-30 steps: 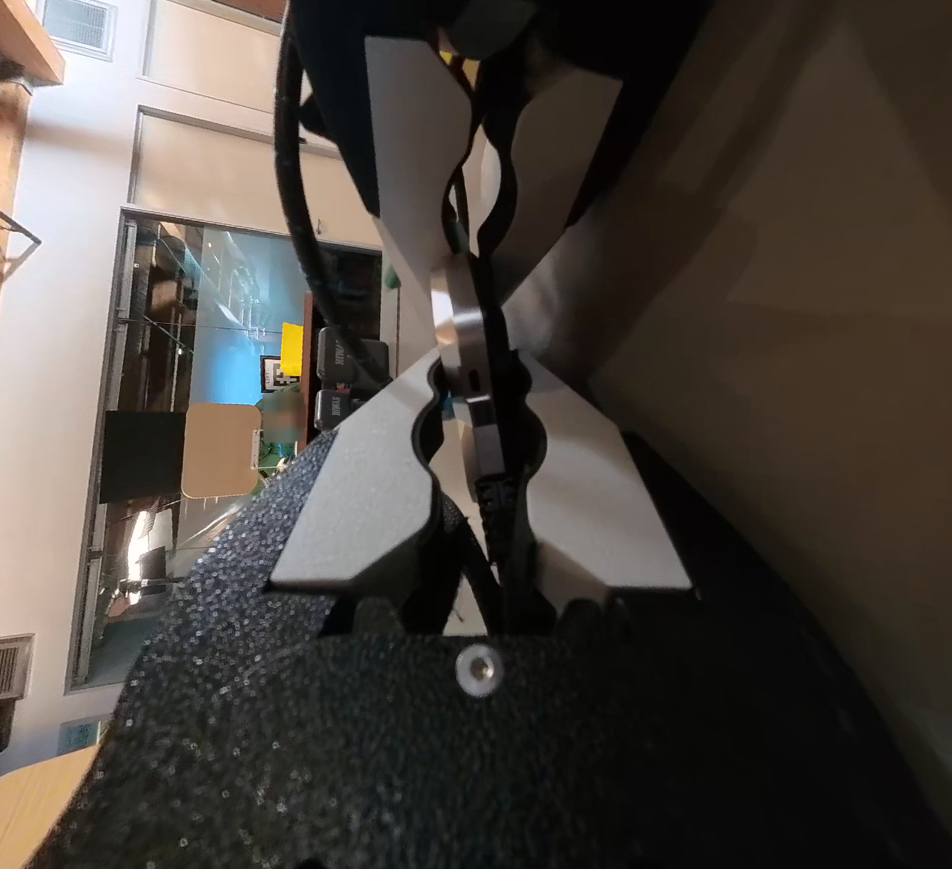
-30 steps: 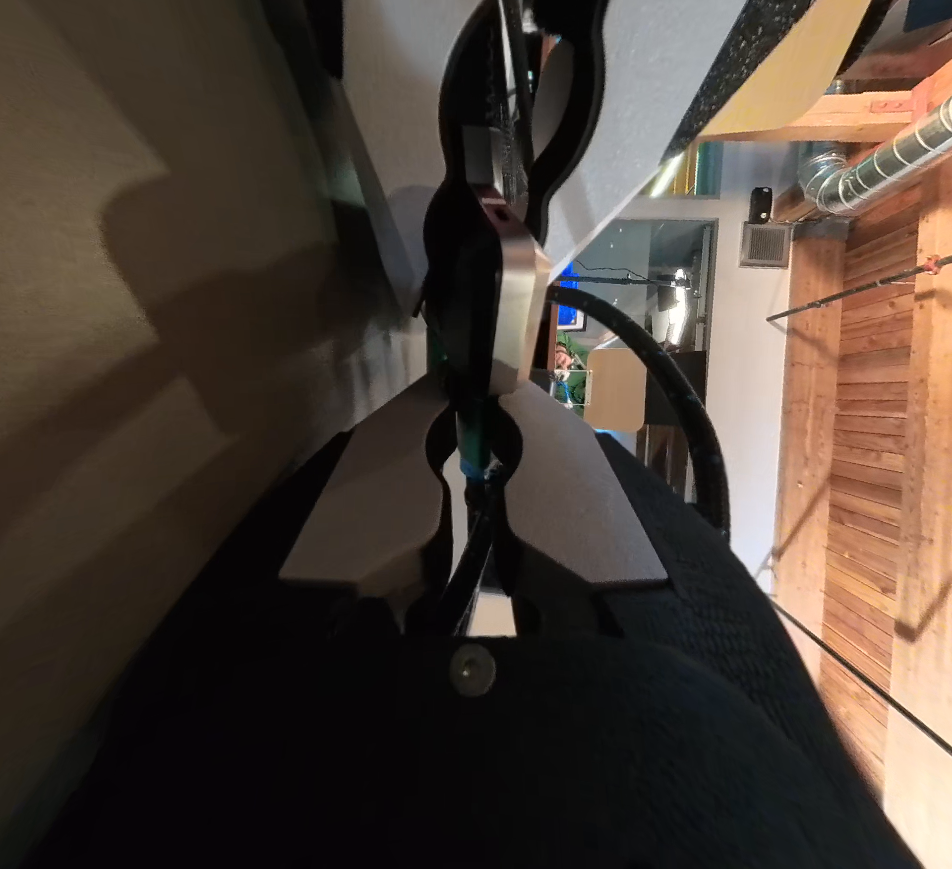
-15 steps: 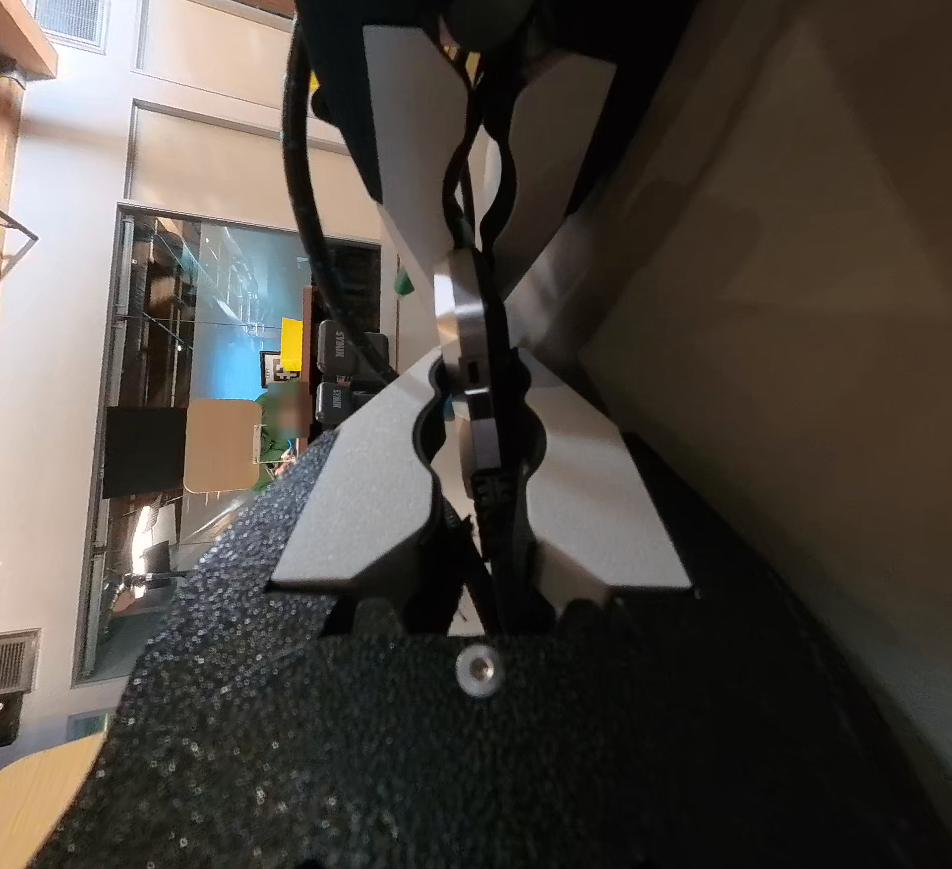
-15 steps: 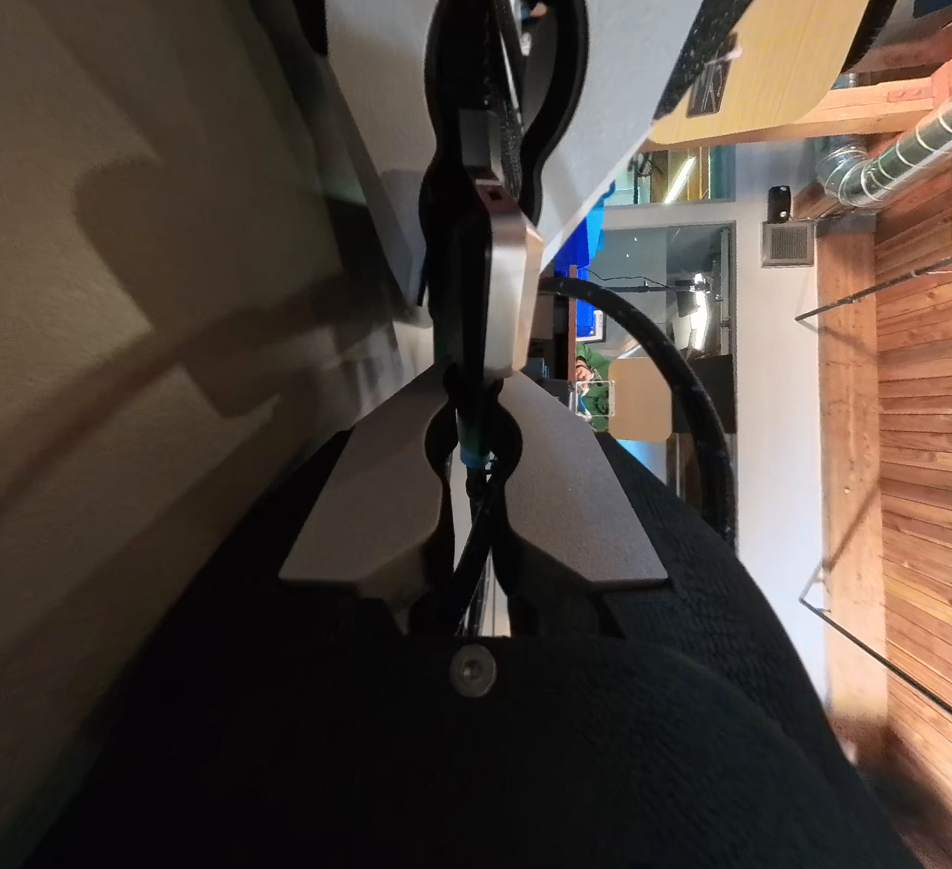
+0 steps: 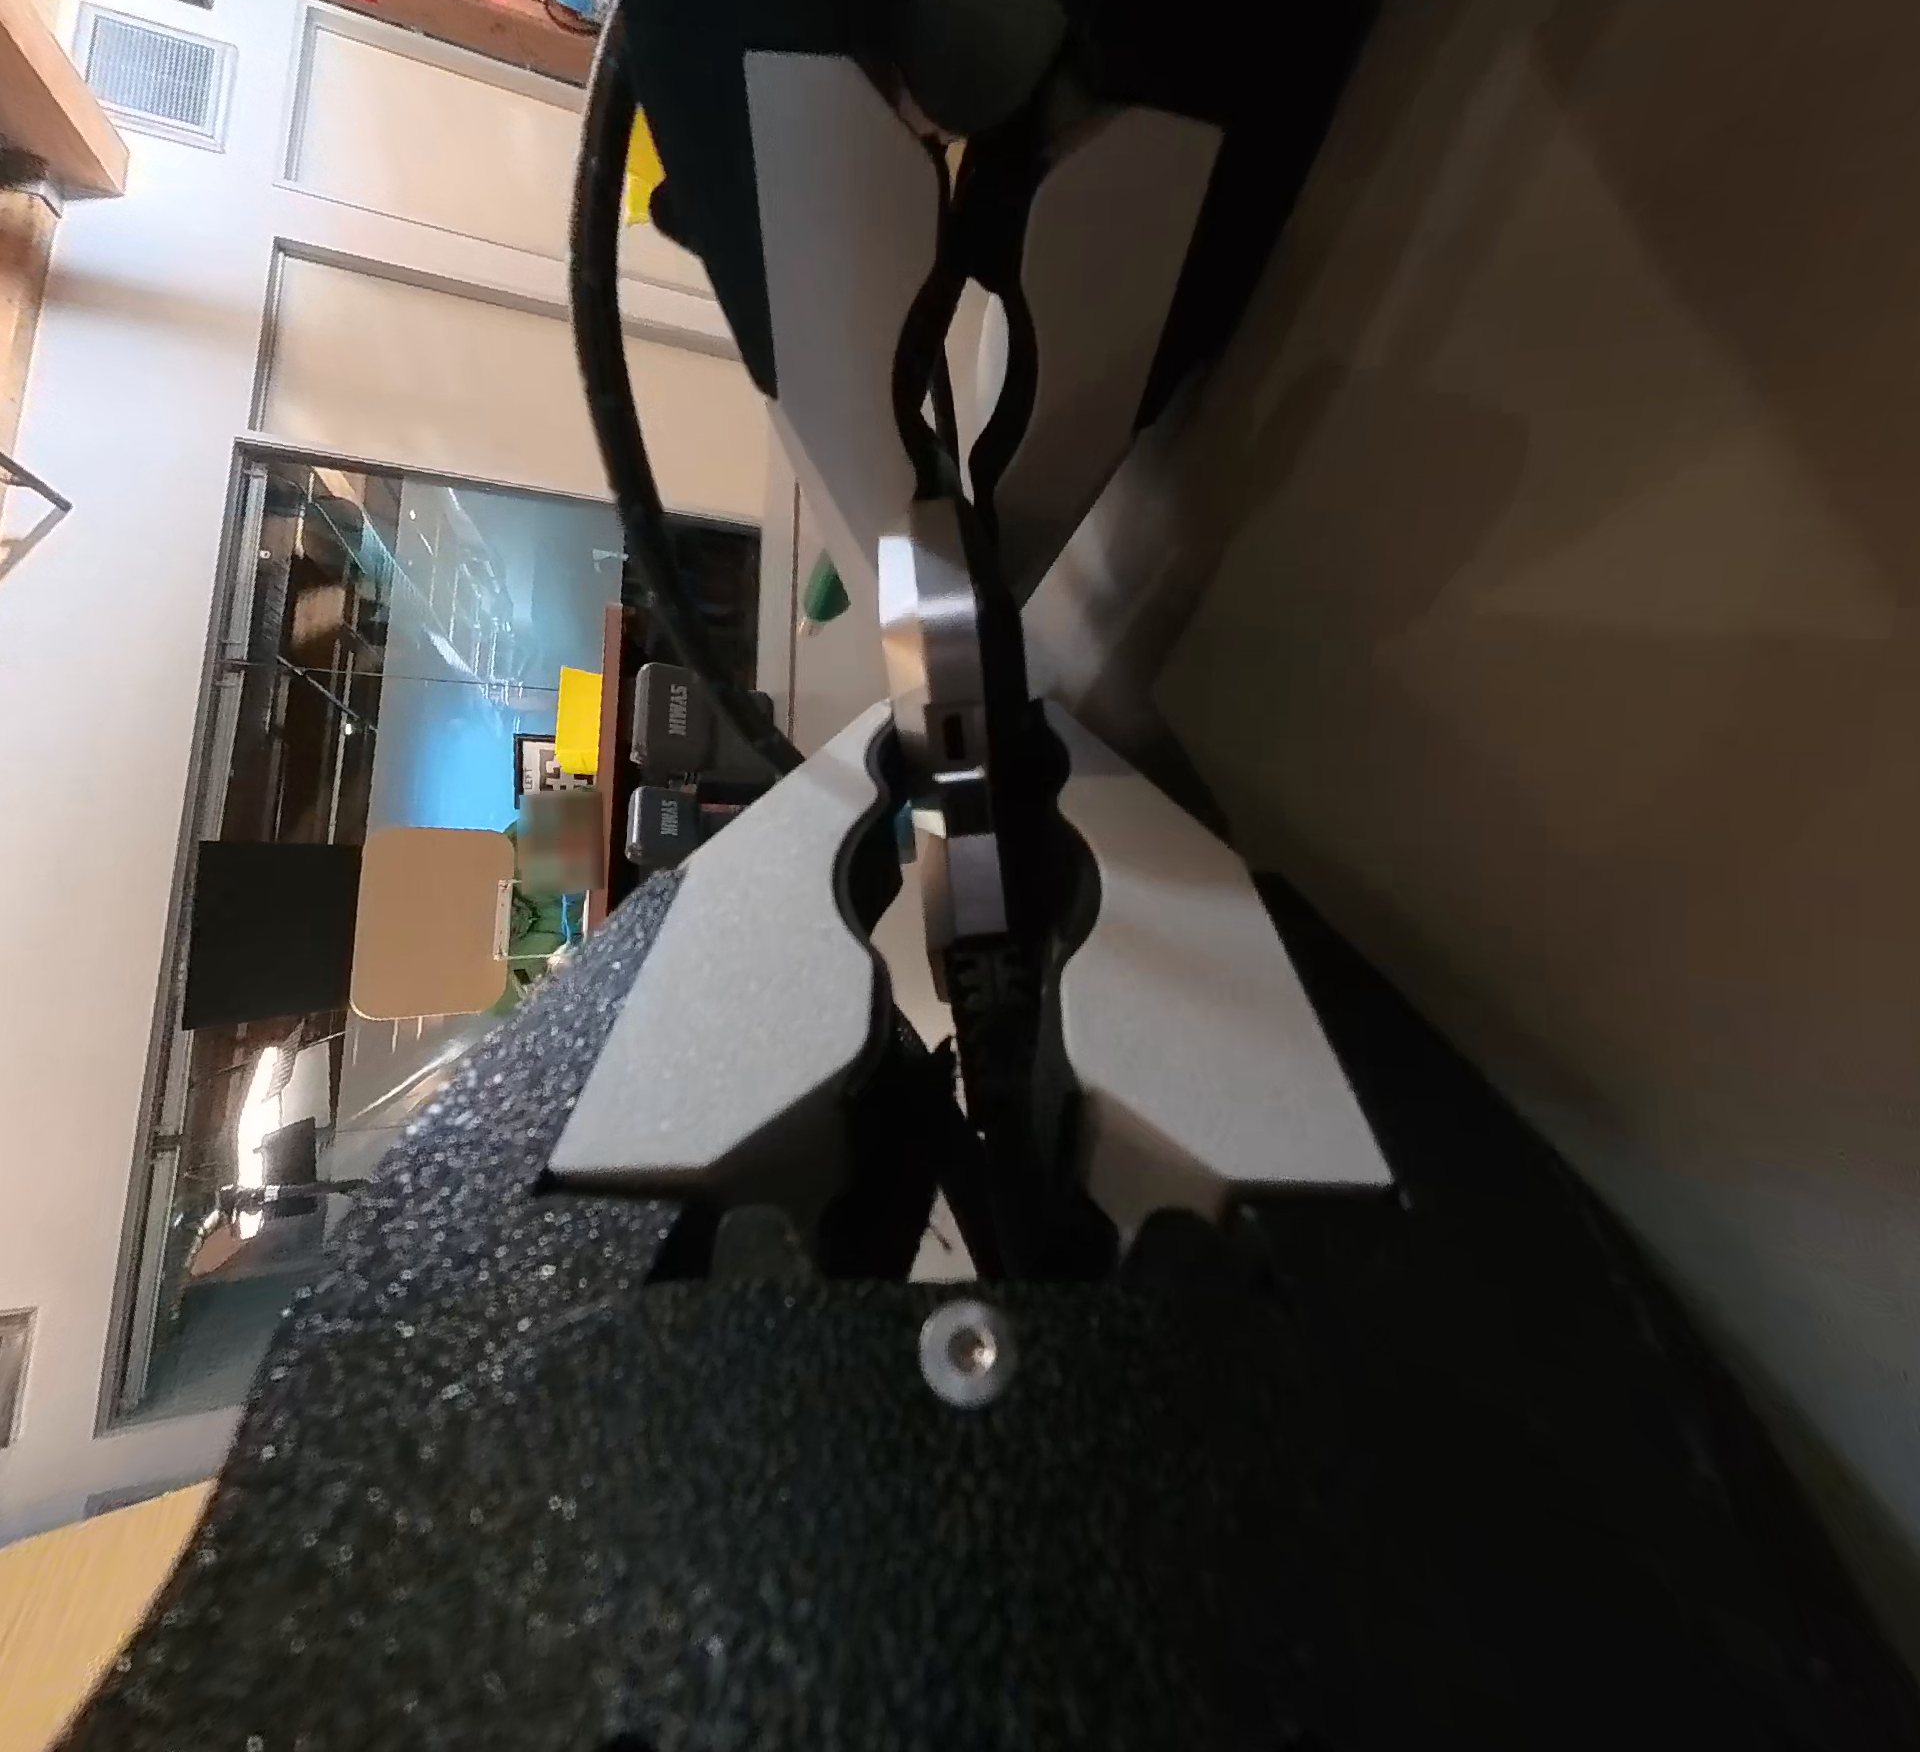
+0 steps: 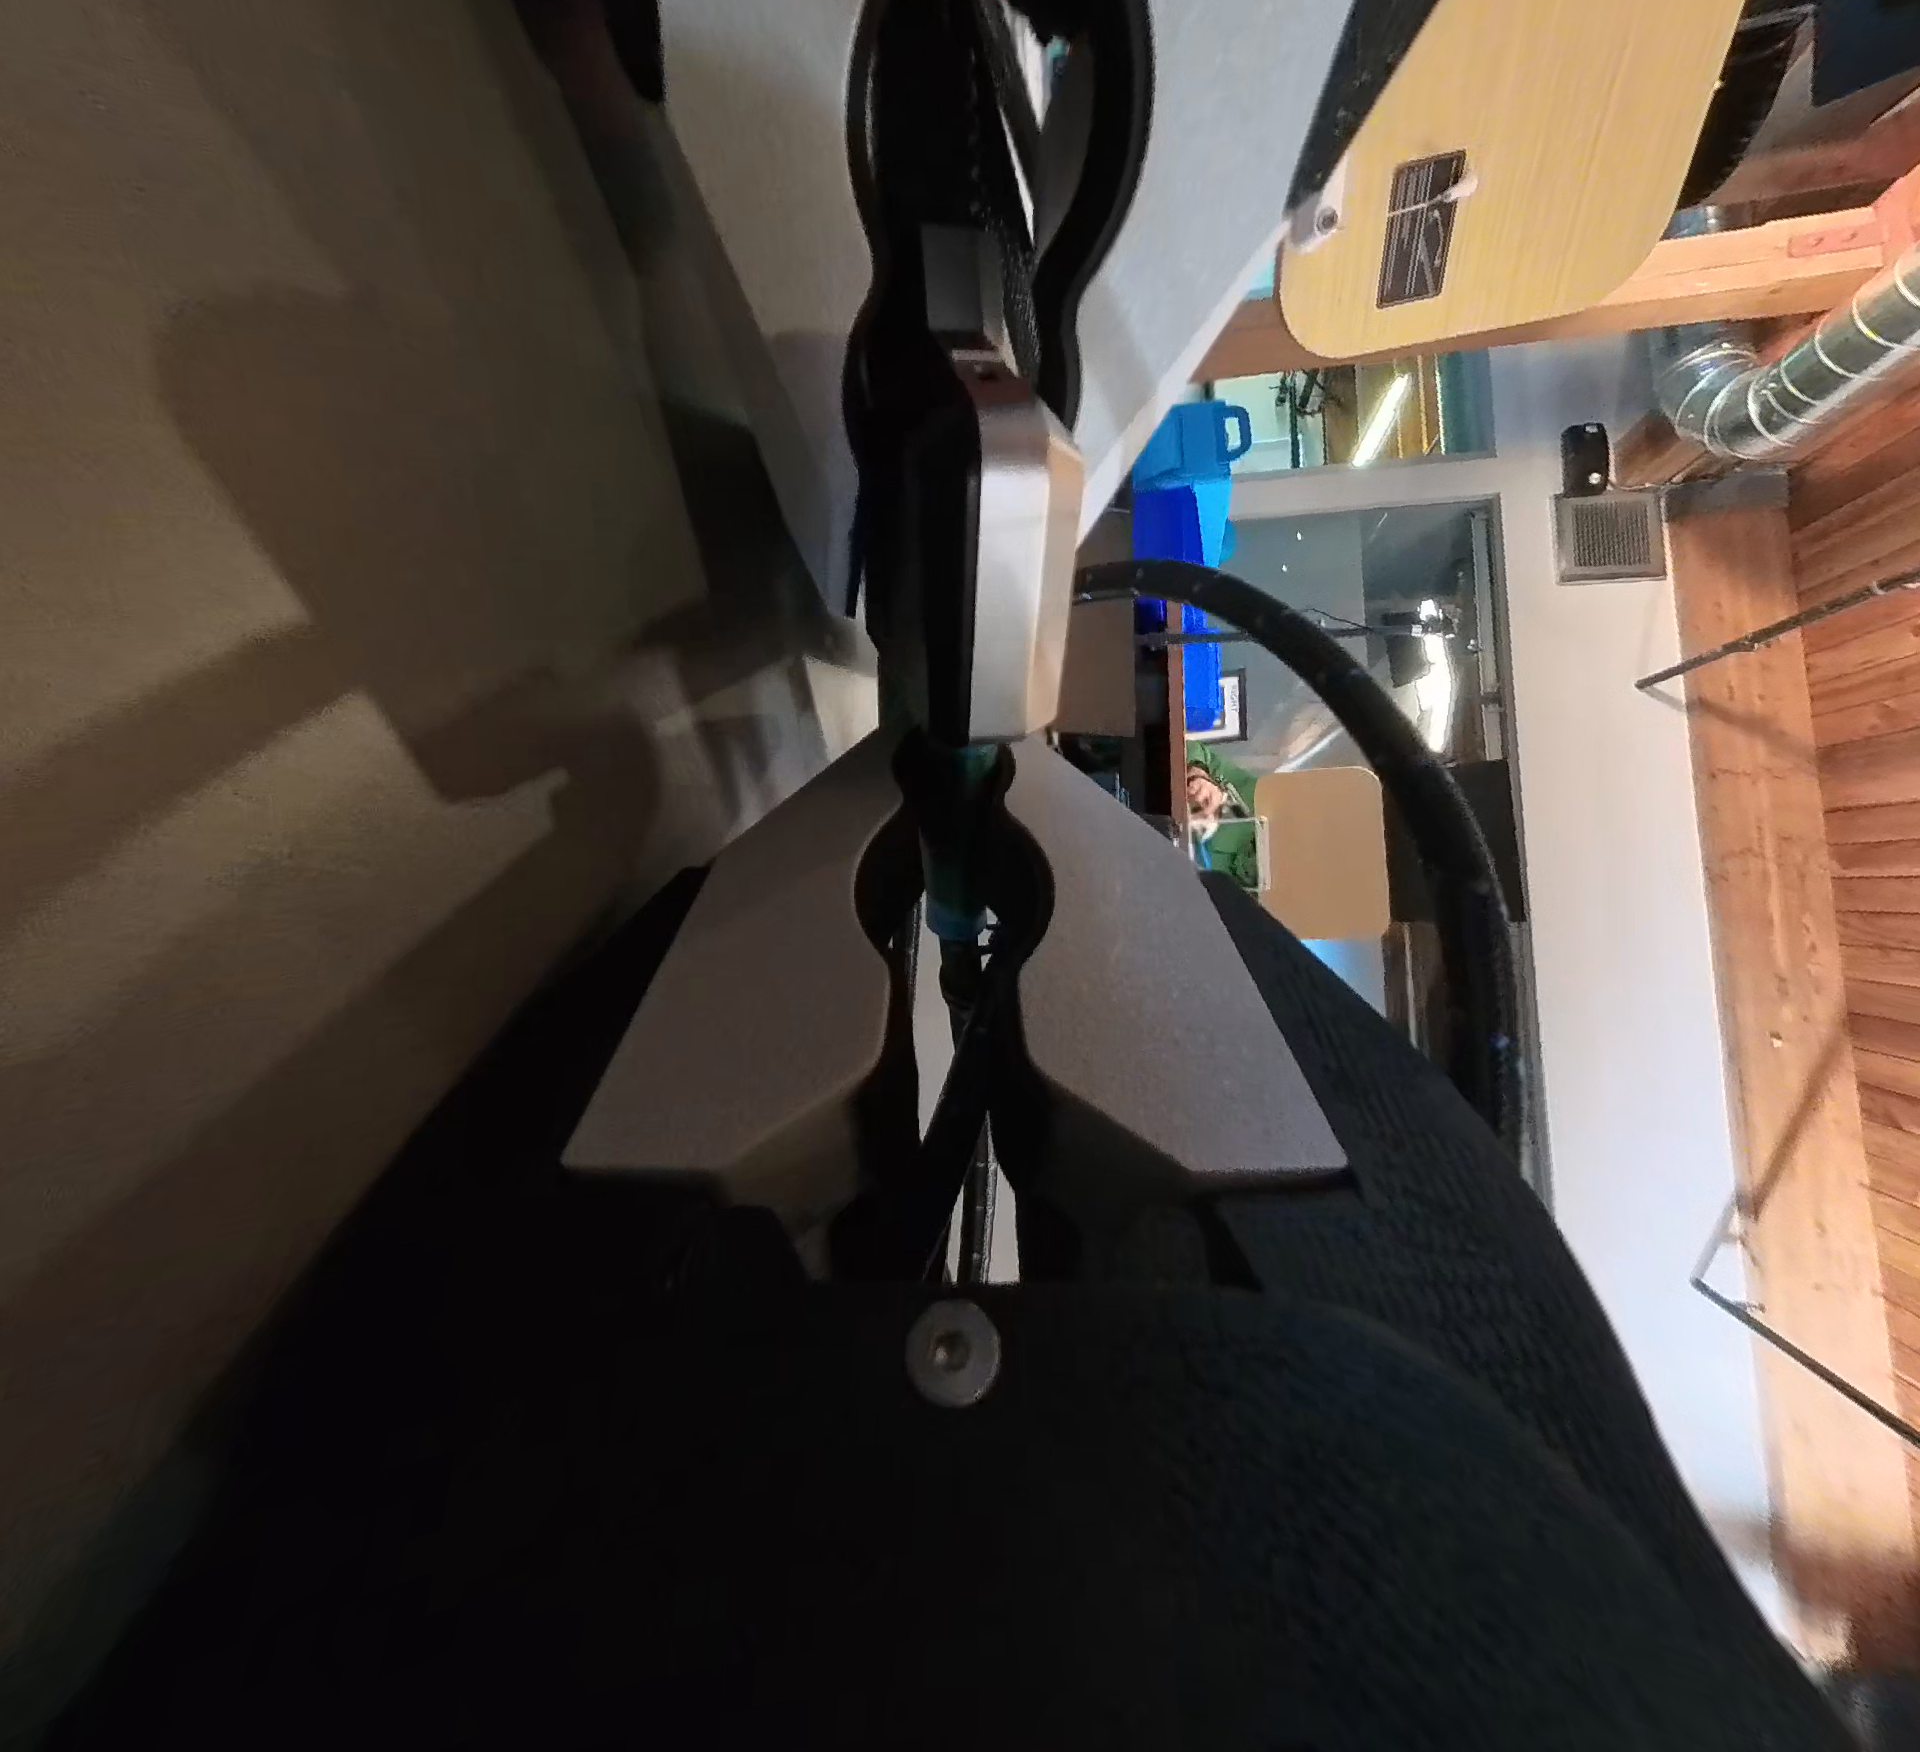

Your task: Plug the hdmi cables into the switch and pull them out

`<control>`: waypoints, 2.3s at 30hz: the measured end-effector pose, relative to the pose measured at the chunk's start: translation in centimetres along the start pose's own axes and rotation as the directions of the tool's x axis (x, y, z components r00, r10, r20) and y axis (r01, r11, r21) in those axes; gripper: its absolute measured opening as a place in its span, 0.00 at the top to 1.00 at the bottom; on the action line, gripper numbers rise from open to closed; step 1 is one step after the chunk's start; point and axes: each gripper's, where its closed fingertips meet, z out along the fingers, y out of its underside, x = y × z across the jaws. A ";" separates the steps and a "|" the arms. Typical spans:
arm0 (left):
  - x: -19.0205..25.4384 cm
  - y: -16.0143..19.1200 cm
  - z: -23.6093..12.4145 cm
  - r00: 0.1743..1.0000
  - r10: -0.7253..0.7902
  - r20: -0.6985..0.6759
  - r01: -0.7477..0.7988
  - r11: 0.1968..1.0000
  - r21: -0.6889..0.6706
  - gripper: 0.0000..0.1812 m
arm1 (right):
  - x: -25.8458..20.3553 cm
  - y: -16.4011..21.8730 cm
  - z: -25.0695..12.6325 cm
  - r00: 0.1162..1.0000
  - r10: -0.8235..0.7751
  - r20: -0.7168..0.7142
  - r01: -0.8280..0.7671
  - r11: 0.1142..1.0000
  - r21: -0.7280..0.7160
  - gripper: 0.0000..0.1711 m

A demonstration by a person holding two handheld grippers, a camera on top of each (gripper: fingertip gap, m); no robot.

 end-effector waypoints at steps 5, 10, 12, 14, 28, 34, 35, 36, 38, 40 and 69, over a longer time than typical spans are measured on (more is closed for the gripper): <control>0.2 -0.2 -0.5 1.000 0.005 0.005 -0.005 1.000 0.004 0.89 | -0.1 -0.5 -0.2 1.000 -0.004 0.004 0.004 1.000 0.024 0.97; 0.4 -0.3 -0.9 1.000 -0.010 0.013 0.010 1.000 -0.002 0.89 | -0.2 -0.9 -0.4 1.000 -0.006 0.008 0.005 0.999 0.043 0.97; 0.4 -0.3 -1.1 1.000 -0.016 0.014 0.016 1.000 -0.001 0.89 | -0.2 -1.0 -0.5 1.000 -0.009 0.008 0.008 0.999 0.049 0.97; 0.4 -0.4 -1.2 1.000 -0.015 0.016 0.015 1.000 0.001 0.89 | -0.2 -1.1 -0.5 1.000 -0.008 0.008 0.008 0.999 0.053 0.97; 1.0 -0.8 -2.3 1.000 -0.020 -0.010 0.020 0.999 0.036 0.89 | -0.8 -2.3 -1.1 0.999 0.008 0.048 -0.014 0.992 0.127 0.97; 1.3 -0.9 -2.6 1.000 -0.003 -0.007 0.004 1.000 0.029 0.89 | -1.2 -2.8 -1.3 0.996 0.027 0.088 -0.042 0.982 0.182 0.97; 1.3 -1.0 -2.7 1.000 -0.002 -0.006 0.002 1.000 0.027 0.89 | -1.2 -2.9 -1.3 0.995 0.027 0.093 -0.044 0.981 0.189 0.97; 1.3 -1.0 -2.8 1.000 0.002 -0.005 -0.001 1.000 0.022 0.89 | -1.3 -3.0 -1.3 0.995 0.028 0.098 -0.047 0.979 0.199 0.97; 1.5 -1.1 -2.9 1.000 0.010 -0.006 -0.010 1.000 0.022 0.89 | -1.4 -3.2 -1.4 0.992 0.035 0.118 -0.060 0.974 0.220 0.98; 1.6 -1.1 -3.1 1.000 0.018 -0.008 -0.018 1.000 0.026 0.89 | -1.6 -3.4 -1.5 0.990 0.043 0.136 -0.074 0.969 0.236 0.97; 1.2 1.7 -6.6 0.987 -0.156 -0.045 0.160 0.981 0.105 0.90 | -0.7 2.5 -2.6 0.981 0.166 0.101 -0.169 0.985 0.024 0.98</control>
